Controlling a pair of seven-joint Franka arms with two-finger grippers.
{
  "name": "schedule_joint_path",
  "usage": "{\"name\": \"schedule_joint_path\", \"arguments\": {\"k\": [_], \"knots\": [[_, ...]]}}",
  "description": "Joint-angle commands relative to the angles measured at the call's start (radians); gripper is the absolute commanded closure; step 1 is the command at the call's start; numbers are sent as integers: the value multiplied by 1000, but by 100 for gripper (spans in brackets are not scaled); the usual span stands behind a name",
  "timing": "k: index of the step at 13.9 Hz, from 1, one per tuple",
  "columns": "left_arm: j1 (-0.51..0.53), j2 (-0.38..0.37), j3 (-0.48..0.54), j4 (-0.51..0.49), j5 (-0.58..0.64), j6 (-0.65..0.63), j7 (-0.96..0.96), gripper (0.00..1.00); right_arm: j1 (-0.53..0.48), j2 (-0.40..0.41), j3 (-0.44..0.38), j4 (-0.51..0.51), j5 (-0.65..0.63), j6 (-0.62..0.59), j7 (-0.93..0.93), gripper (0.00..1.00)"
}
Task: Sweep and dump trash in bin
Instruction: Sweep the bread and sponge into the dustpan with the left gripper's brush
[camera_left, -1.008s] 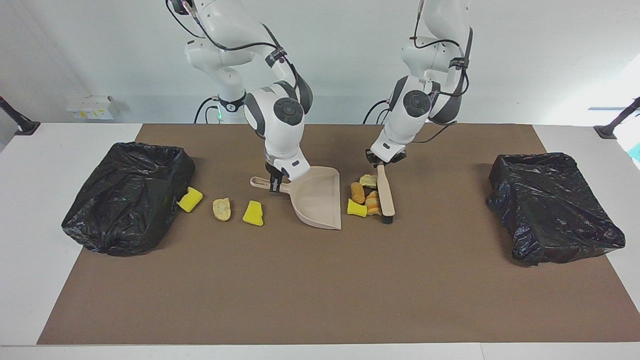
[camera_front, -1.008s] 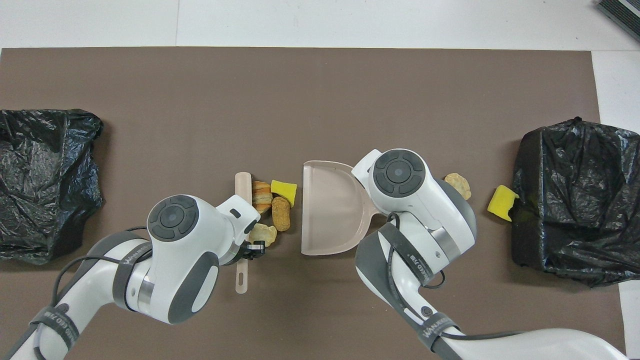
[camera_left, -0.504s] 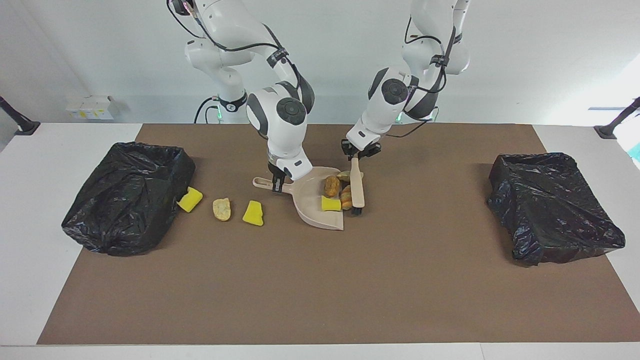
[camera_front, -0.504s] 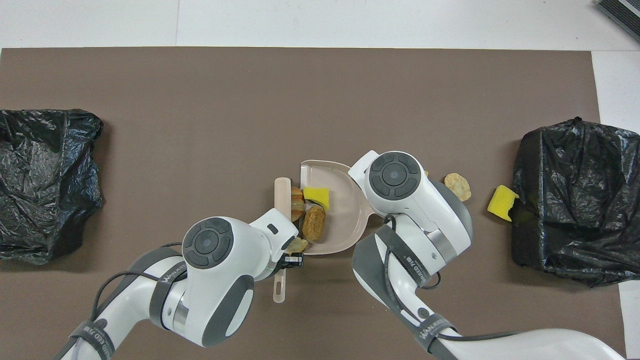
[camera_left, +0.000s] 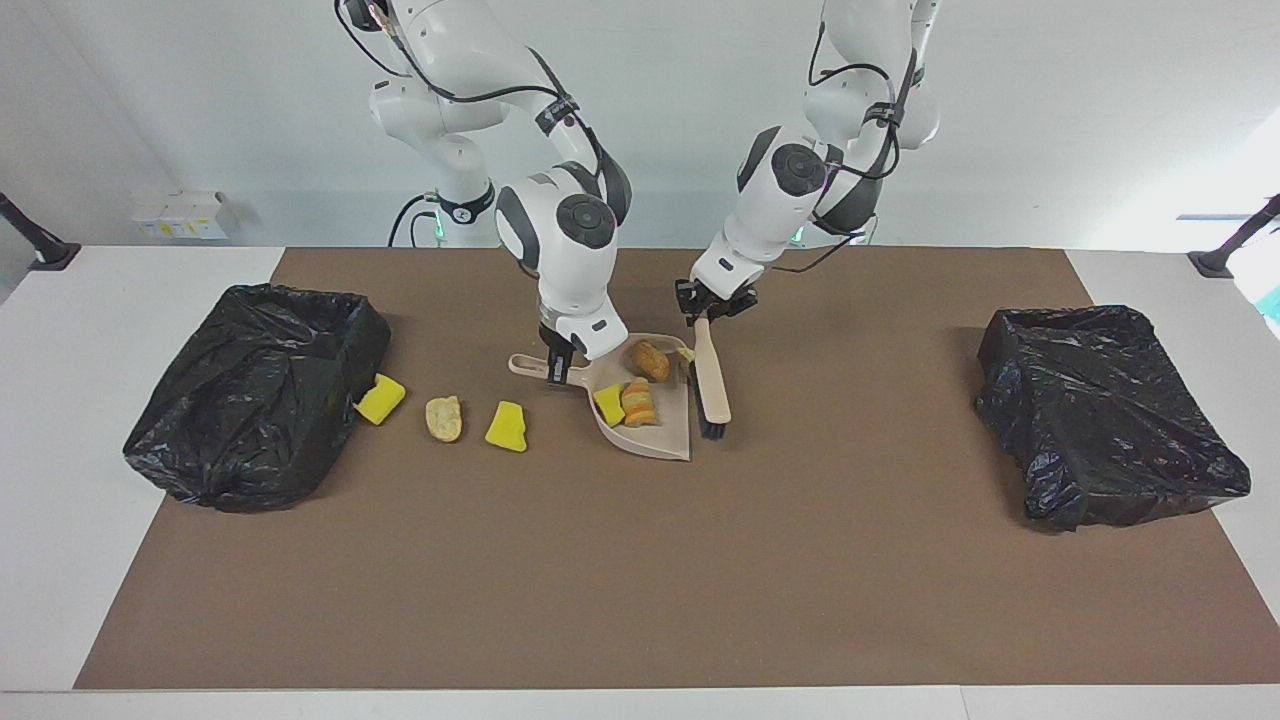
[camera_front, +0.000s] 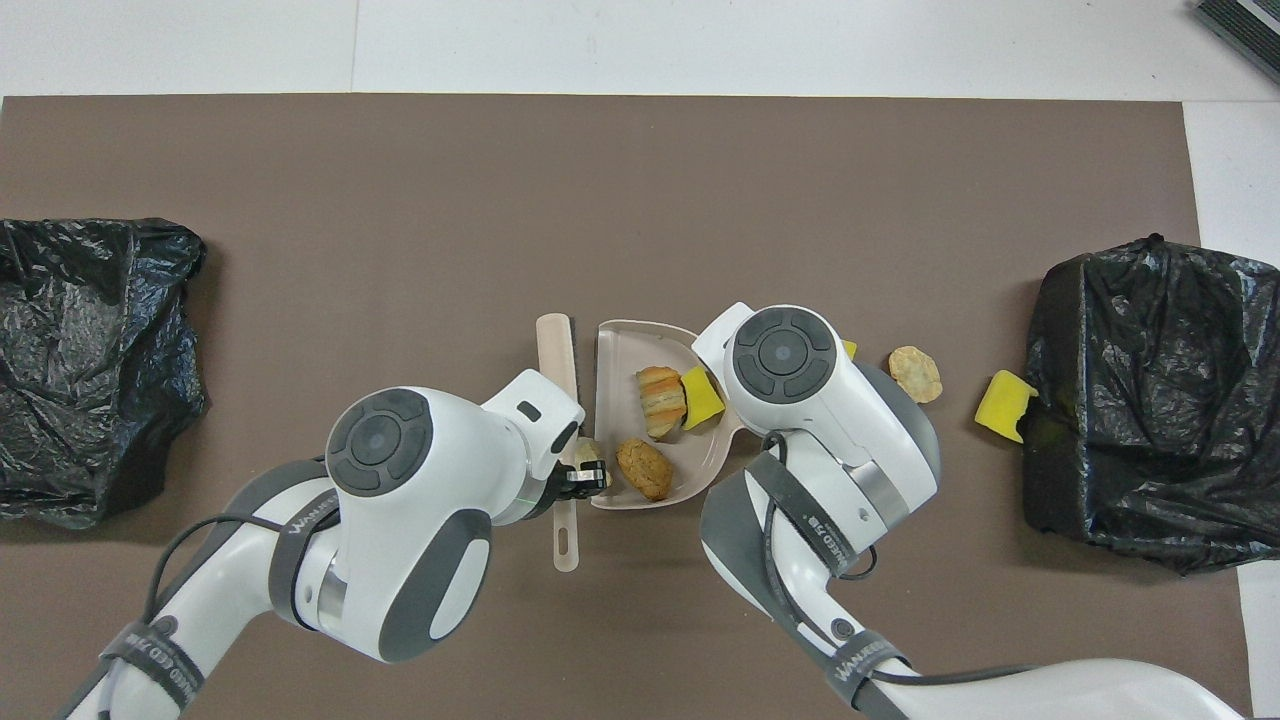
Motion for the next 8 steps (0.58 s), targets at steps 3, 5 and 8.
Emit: {"name": "schedule_joint_path", "arguments": {"k": [3,5,8], "knots": [[78,-52,7,-14,24,-239,-79,100,-1,11,7,-13,7,44,34,100],[83,-110,1,-87,64,-304,-75,100,-1,11,6,-16,7,41,34,100],[-2,-120,-4,-168,64,-210,-84,100,-1,10,6,-17,7,41,32,100]]}}
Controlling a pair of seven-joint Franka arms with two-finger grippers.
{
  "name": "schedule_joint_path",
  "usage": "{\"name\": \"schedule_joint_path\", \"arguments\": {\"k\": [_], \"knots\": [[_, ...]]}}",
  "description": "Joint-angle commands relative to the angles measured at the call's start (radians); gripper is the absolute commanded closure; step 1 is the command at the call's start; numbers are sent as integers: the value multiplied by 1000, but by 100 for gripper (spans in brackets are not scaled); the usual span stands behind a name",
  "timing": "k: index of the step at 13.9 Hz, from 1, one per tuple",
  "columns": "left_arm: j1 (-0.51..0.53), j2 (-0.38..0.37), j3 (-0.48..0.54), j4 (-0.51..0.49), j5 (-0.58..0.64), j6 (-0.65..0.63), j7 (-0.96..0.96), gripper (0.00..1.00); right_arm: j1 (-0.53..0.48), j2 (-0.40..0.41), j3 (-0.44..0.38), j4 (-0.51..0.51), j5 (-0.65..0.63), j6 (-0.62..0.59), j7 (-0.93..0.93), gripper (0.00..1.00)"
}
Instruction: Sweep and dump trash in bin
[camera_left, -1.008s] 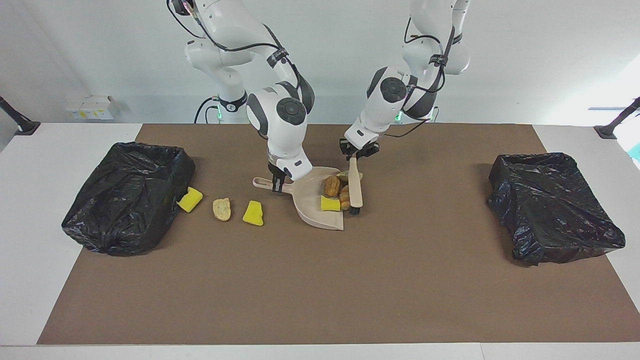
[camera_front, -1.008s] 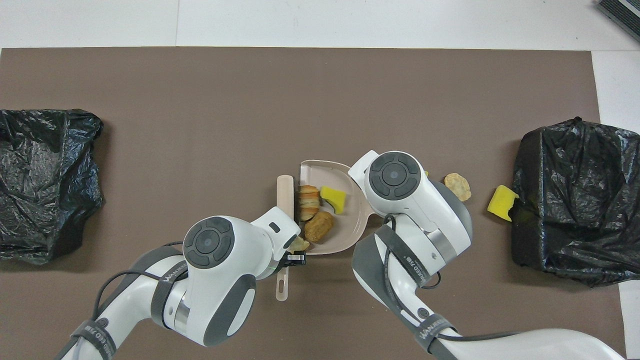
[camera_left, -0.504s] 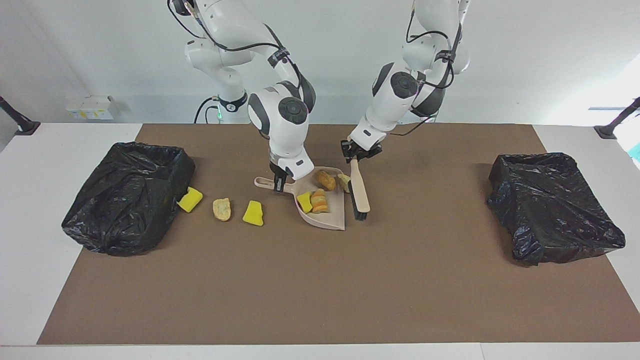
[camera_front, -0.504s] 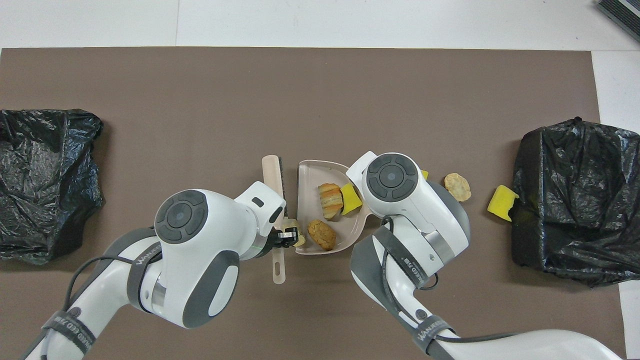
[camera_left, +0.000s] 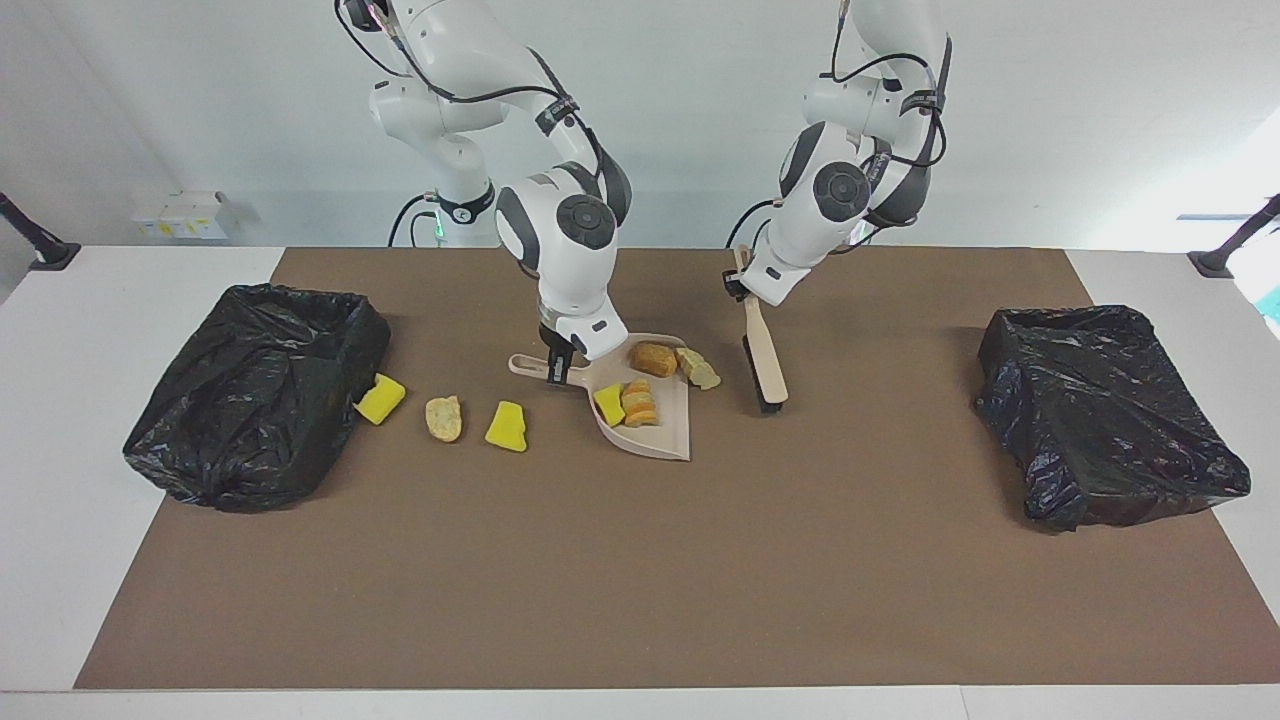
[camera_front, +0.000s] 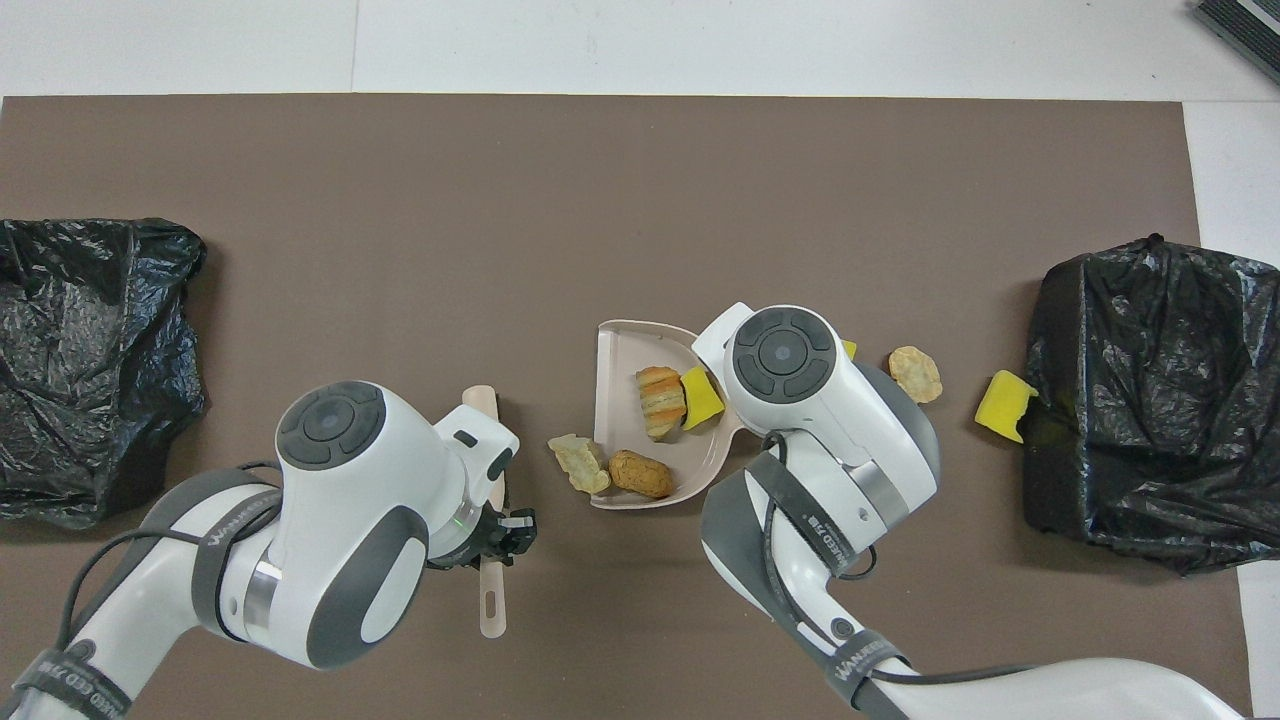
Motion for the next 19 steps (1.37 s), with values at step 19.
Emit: {"name": "schedule_joint_path", "arguments": {"k": [19], "knots": [[-72,-39,9,112,112,22,78,100,-71,-13,7,4,25,21,-92,100]]}}
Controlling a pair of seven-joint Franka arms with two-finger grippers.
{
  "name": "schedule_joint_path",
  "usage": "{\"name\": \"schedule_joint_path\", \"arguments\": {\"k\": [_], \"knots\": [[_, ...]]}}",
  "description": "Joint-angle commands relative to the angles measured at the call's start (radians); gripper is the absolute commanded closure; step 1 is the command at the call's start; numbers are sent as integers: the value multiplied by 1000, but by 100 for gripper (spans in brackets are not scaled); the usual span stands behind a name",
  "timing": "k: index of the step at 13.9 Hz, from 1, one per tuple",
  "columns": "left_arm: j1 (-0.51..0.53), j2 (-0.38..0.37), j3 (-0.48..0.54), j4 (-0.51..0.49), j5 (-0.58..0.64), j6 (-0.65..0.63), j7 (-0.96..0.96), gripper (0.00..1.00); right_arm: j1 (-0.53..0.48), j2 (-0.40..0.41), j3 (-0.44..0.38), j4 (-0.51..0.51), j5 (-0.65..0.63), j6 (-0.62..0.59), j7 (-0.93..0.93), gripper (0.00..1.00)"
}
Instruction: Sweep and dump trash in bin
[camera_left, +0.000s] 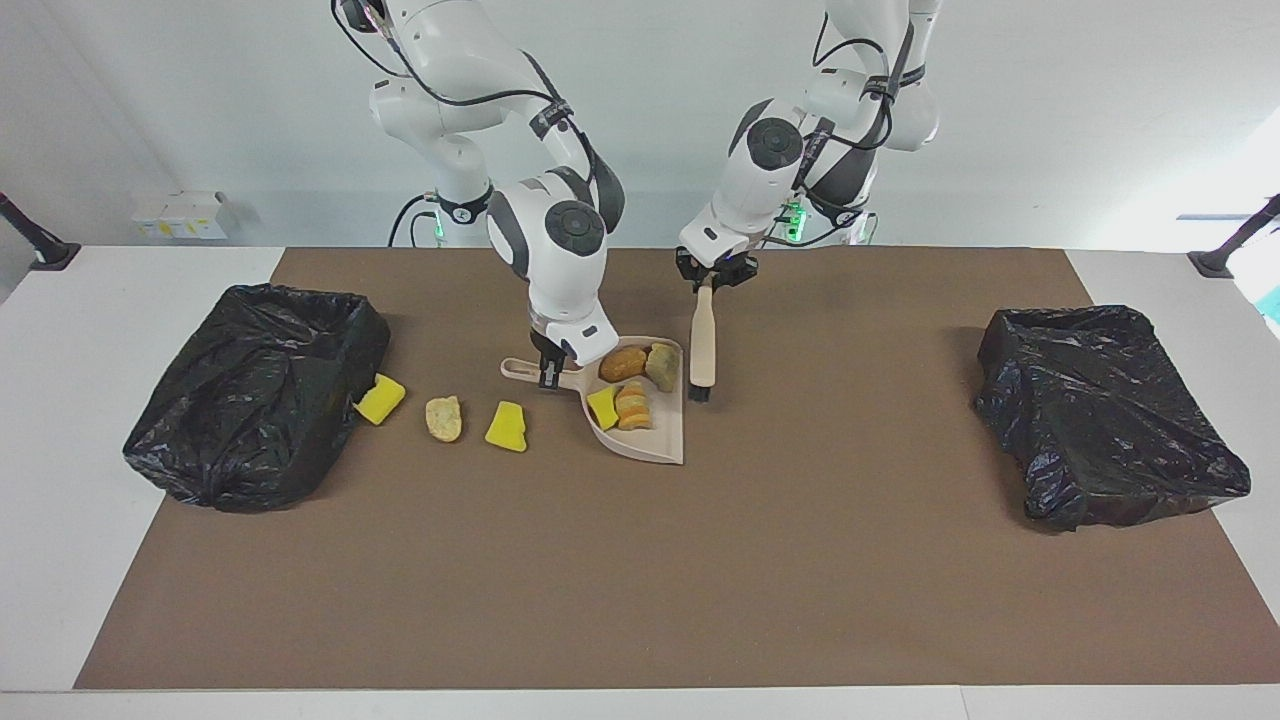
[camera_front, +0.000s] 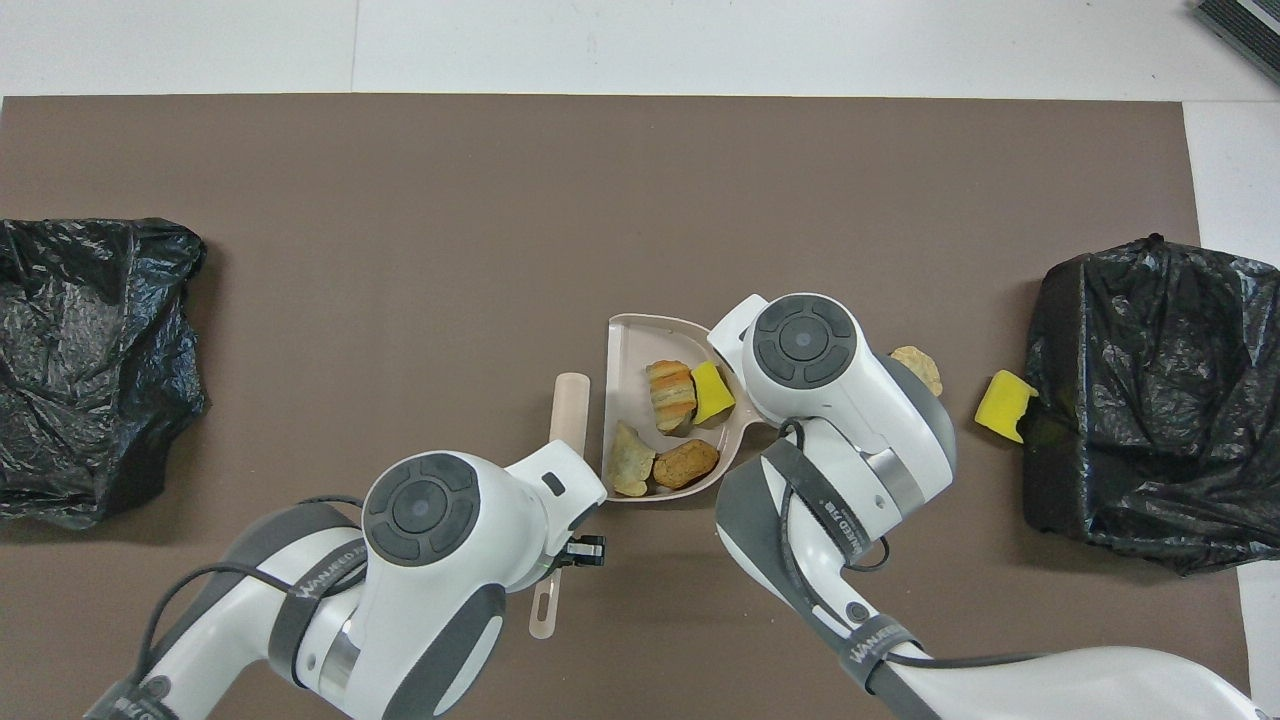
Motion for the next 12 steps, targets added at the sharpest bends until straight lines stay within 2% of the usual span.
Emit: {"name": "schedule_joint_path", "arguments": {"k": [1,3,6,7,9,12], "knots": [[85,-46,-2,89,56,-145,-45,100,-38,-23,8,17,32,0,-70,100],[91,-67,-3,102,109,-213,-64,100,-62,-23,8,78,58,-81,-143,100],[75,-124,-12,27,110,-196,-167,100,-125,-31,8,141,64,-155,-263,100],[41,-121,-14,4,108,-186,-179,100,-145,-38,8,154,67,-167,-309,100],[-28,-92,-14,-50,108,-94,-281,100,-195,-49,6,178,67,-196,-383,100],[-99,-81,-15,-107,93,14,-288,100,-292,-70,4,204,74,-237,-487,100]]}}
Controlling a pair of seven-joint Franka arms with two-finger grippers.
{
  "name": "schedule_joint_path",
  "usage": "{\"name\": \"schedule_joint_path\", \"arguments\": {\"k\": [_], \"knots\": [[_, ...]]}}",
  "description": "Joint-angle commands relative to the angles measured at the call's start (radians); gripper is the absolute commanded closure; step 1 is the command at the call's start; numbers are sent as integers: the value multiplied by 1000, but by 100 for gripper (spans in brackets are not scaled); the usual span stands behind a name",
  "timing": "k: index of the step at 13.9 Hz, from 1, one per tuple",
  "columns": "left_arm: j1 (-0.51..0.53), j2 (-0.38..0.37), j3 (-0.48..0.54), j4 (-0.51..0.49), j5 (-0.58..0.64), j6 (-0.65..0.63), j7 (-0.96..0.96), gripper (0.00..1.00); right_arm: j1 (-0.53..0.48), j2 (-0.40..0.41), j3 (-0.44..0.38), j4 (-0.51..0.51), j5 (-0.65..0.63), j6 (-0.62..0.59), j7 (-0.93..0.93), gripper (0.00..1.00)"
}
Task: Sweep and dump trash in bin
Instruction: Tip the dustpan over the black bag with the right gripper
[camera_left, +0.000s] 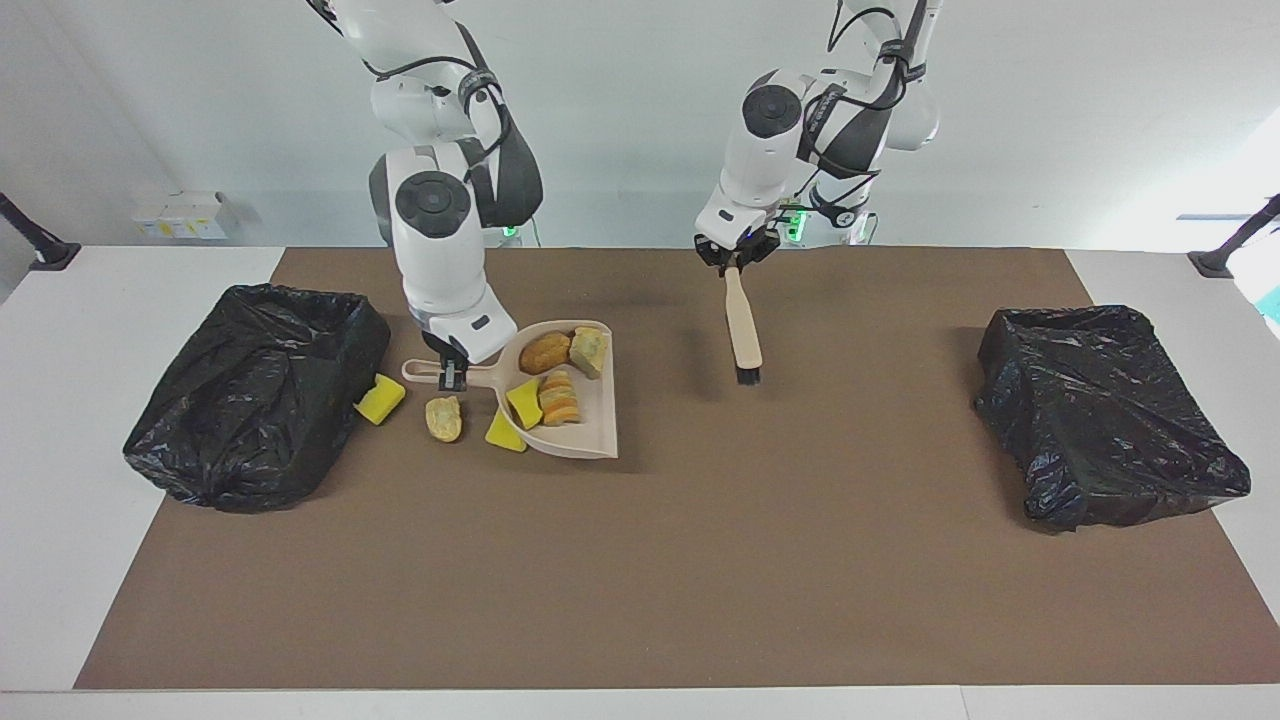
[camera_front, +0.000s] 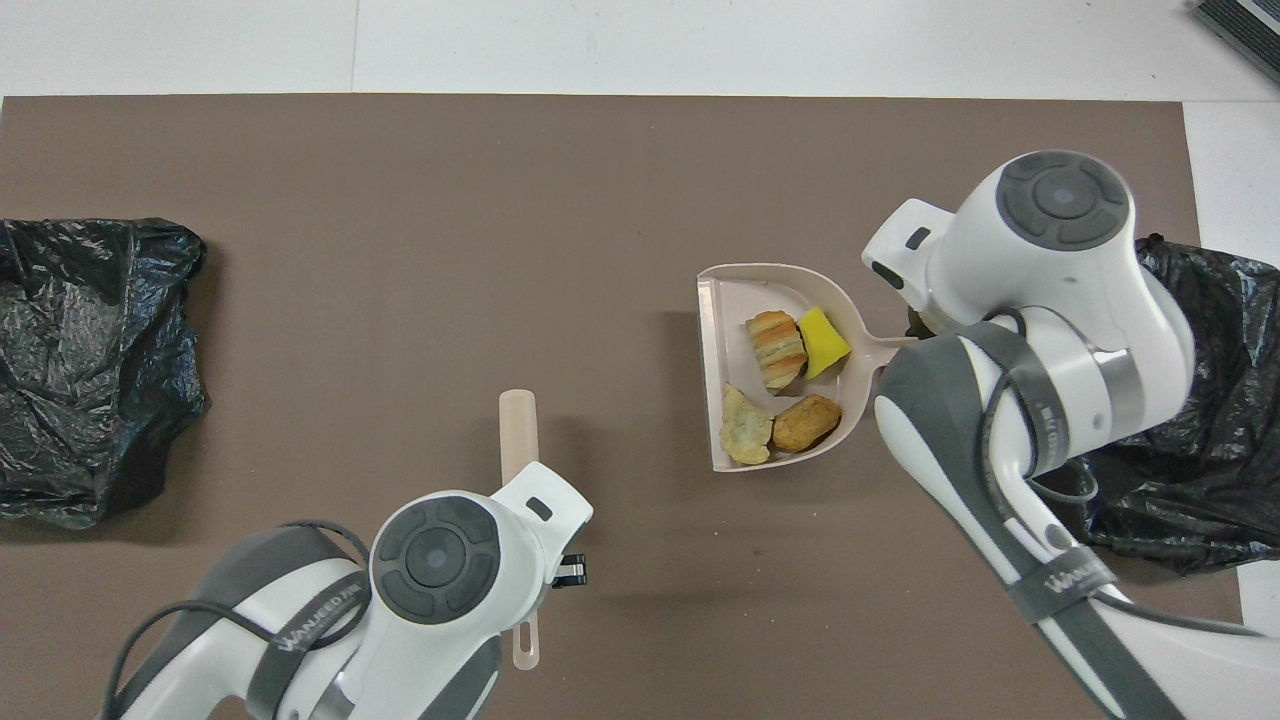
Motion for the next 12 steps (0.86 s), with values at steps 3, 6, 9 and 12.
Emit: {"name": "schedule_joint_path", "arguments": {"k": [3,6,9,12], "knots": [[-77,51,11,-48,-71,177,-26,100,-138,-77,1,16,13,-81,-85,100],[-102,68,11,-66,-114,185,-26,100,-208,-85,-19,15,-22,-92,-102,100],[-103,65,11,-89,-163,190,-34,100,-349,-103,-23,16,-44,-74,-235,100],[-105,66,11,-94,-163,205,-36,100,-473,-105,-25,16,-117,0,-406,100]]}}
